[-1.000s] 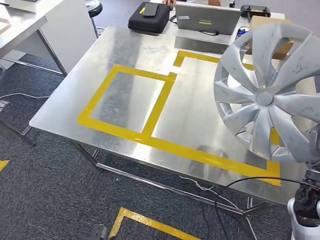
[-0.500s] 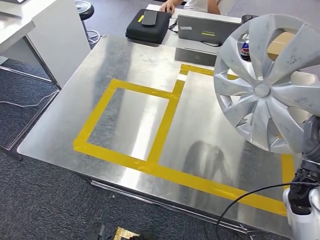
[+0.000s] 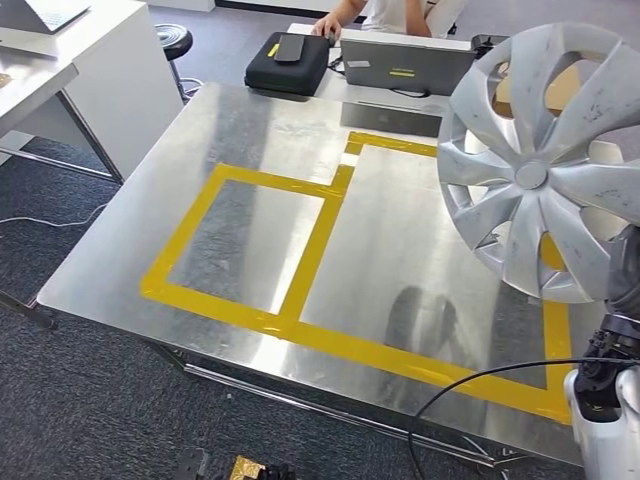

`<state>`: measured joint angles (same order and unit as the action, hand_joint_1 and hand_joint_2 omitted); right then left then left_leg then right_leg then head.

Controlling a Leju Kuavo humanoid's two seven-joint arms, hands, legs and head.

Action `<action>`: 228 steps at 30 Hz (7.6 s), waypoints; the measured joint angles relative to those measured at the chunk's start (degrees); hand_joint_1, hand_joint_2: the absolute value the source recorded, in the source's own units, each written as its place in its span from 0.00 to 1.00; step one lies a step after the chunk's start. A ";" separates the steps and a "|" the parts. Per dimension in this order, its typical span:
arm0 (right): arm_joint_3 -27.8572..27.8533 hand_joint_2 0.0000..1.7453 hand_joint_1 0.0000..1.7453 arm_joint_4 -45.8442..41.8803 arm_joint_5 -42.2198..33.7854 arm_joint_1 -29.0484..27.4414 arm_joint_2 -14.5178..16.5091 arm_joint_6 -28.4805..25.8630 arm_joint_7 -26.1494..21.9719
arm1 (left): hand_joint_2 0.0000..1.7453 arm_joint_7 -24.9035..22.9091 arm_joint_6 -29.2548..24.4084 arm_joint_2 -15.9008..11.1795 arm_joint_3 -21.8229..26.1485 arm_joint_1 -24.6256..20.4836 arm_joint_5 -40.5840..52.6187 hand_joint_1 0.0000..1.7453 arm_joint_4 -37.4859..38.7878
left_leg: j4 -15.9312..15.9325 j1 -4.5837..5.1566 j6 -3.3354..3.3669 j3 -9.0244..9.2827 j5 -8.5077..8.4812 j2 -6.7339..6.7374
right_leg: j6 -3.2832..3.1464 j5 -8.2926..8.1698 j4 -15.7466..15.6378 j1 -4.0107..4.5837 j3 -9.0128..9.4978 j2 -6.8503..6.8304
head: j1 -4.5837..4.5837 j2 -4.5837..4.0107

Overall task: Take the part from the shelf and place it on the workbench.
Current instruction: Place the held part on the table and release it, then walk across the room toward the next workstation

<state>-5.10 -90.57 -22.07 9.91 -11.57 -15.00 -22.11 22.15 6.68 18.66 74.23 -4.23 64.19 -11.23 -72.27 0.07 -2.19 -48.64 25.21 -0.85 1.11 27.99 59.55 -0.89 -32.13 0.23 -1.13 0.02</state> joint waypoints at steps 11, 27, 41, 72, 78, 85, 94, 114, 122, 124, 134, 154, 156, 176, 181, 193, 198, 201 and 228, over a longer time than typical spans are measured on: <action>0.32 1.00 1.00 0.93 11.11 1.28 -0.41 -5.80 -0.15 | 1.00 -0.48 0.31 0.01 0.02 -0.27 -0.04 0.00 0.00 | 13.99 0.05 1.96 11.43 -2.44 -0.04 | 1.02 -0.37 -0.86 0.37 -0.63 0.00 | 0.15 0.00; 5.58 1.00 1.00 18.68 70.73 11.99 -6.52 -23.16 18.55 | 1.00 -3.11 0.49 -0.01 0.24 -0.39 0.79 0.00 0.00 | 14.22 0.28 2.88 10.59 -3.76 -0.11 | 2.82 -2.25 -1.88 0.24 -0.95 -0.02 | 0.19 0.00; 16.38 1.00 1.00 35.58 90.14 21.40 -6.84 -14.75 24.45 | 1.00 -4.14 1.34 -0.08 0.06 -0.80 2.65 0.00 0.00 | 14.33 0.01 2.34 10.03 -4.54 -0.08 | 2.35 -2.73 -1.23 0.50 -1.89 0.06 | 0.18 0.00; 30.97 0.00 0.00 59.07 92.12 26.97 7.45 -13.66 21.35 | 1.00 -4.22 4.01 -0.41 -2.98 -0.82 6.82 0.00 0.00 | 14.36 -0.43 1.84 9.85 -4.88 0.13 | 1.67 -3.04 -1.04 0.93 -2.67 0.31 | 0.17 0.00; 31.51 0.00 0.00 60.41 89.09 26.81 8.51 -10.27 20.74 | 0.25 -4.01 3.71 -0.41 -4.15 -0.82 6.99 0.00 0.00 | 14.36 -0.43 1.81 9.53 -5.12 0.13 | 1.70 -3.21 -0.98 0.93 -2.77 0.27 | 0.15 0.00; 31.57 0.00 0.00 61.56 84.90 27.34 8.75 -1.99 20.50 | 0.00 -4.02 4.24 -0.41 -4.16 -0.81 6.05 0.00 0.00 | 14.37 -0.43 1.84 9.50 -5.13 0.12 | 1.63 -3.17 -0.98 0.94 -2.95 0.24 | 0.18 0.00; 31.57 0.00 0.00 62.39 82.31 28.11 8.84 0.77 20.36 | 0.00 -4.03 4.35 -0.41 -4.15 -0.80 5.76 0.00 0.00 | 14.38 -0.43 1.84 9.50 -5.15 0.12 | 1.46 -3.10 -0.97 0.94 -3.04 0.24 | 0.16 0.00; 31.22 0.00 0.00 46.70 76.07 28.86 6.73 -12.70 20.89 | 0.00 -3.62 3.40 -0.48 -2.50 -0.63 2.84 0.00 0.00 | 14.38 -0.44 1.75 9.24 -5.30 0.15 | 1.61 -3.37 -0.91 0.93 -3.48 0.32 | 0.16 0.00; 31.19 0.00 0.00 33.96 78.04 28.49 2.47 -14.12 23.64 | 0.00 -3.60 3.41 -0.48 -1.40 -0.54 1.78 0.00 0.00 | 14.37 -0.44 1.75 9.22 -5.33 0.14 | 1.62 -3.39 -0.91 0.92 -3.53 0.31 | 0.16 0.00; 30.52 0.00 0.00 29.08 77.58 27.45 0.31 -15.46 23.83 | 0.00 -3.55 3.29 -0.47 -0.90 -0.48 1.19 0.00 0.00 | 14.37 -0.43 1.78 9.20 -5.35 0.12 | 1.63 -3.38 -0.91 0.90 -3.54 0.24 | 0.16 0.00; 16.60 0.00 0.00 1.95 78.90 10.64 -8.61 -25.01 20.01 | 0.00 -2.02 3.01 -0.39 1.39 -0.15 -1.11 0.00 0.00 | 14.37 -0.37 1.88 9.12 -5.15 0.13 | 1.66 -3.27 -0.93 0.86 -3.43 0.25 | 0.14 0.00; -30.69 0.00 0.00 -26.22 31.57 -24.41 2.55 -16.30 -6.74 | 0.00 -0.85 -0.85 0.34 4.38 -0.17 -3.77 0.00 0.00 | 14.38 -0.37 1.72 9.31 -4.68 0.23 | 1.32 -2.64 -0.92 0.86 -3.56 0.37 | 0.16 0.00; -37.40 0.00 0.00 -25.44 28.65 -23.36 5.46 -7.67 -6.19 | 0.00 -0.84 -1.29 0.44 4.75 -0.15 -3.99 0.00 0.00 | 14.38 -0.37 1.72 9.33 -4.68 0.24 | 1.32 -2.61 -0.92 0.85 -3.51 0.35 | 0.17 0.00; -74.48 0.00 0.00 37.51 -0.77 -9.76 22.99 5.91 1.06 | 0.00 -1.48 -1.04 0.86 5.01 -0.76 -3.15 0.00 0.00 | 14.43 -0.59 1.44 9.51 -4.56 0.23 | 1.24 -2.62 -0.79 1.11 -3.34 0.37 | 0.17 0.00; -72.18 0.00 0.00 52.74 16.27 -8.36 21.37 -12.84 -0.64 | 0.00 -1.22 -0.25 0.70 5.24 -0.82 -4.08 0.00 0.00 | 14.46 -0.61 1.40 9.53 -4.55 0.23 | 0.94 -2.41 -0.75 1.14 -3.31 0.36 | 0.16 0.00; -32.89 0.00 0.00 75.37 70.66 -7.00 19.82 -12.09 23.22 | 0.00 1.23 -4.02 0.22 5.81 -1.38 -2.38 0.00 0.00 | 14.47 -0.64 1.26 9.53 -4.72 0.23 | 0.83 -2.50 -0.73 1.17 -3.36 0.32 | 0.15 0.00; -22.51 0.00 0.00 77.36 71.71 -6.44 19.90 -5.80 23.82 | 0.00 0.28 -5.06 -0.15 5.14 -1.40 -0.18 0.00 0.00 | 14.47 -0.60 1.29 9.52 -4.67 0.22 | 0.86 -2.48 -0.73 1.12 -3.35 0.33 | 0.17 0.00; -19.16 0.00 0.00 78.07 73.69 -6.42 19.88 -1.05 26.15 | 0.00 -0.77 -4.73 -0.43 4.36 -1.41 0.77 0.00 0.00 | 14.47 -0.42 1.47 9.52 -4.53 0.22 | 1.04 -2.46 -0.75 0.90 -3.34 0.34 | 0.15 0.00; -16.82 0.00 0.00 79.34 70.96 -6.94 19.27 -2.65 26.48 | 0.00 -7.84 -1.84 -0.75 0.40 -0.97 6.34 0.00 0.01 | 13.48 -1.19 -0.72 5.97 -5.20 0.76 | -0.13 1.79 -1.21 0.31 3.36 0.25 | -0.60 0.03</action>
<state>-21.92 -11.23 48.89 2.96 7.70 -17.65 4.37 14.31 4.84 17.91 74.63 -5.20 70.54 -11.23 -58.78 -1.12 -2.91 -42.67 20.01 -0.09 0.97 29.78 58.33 -0.58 -28.77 0.49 -1.73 0.05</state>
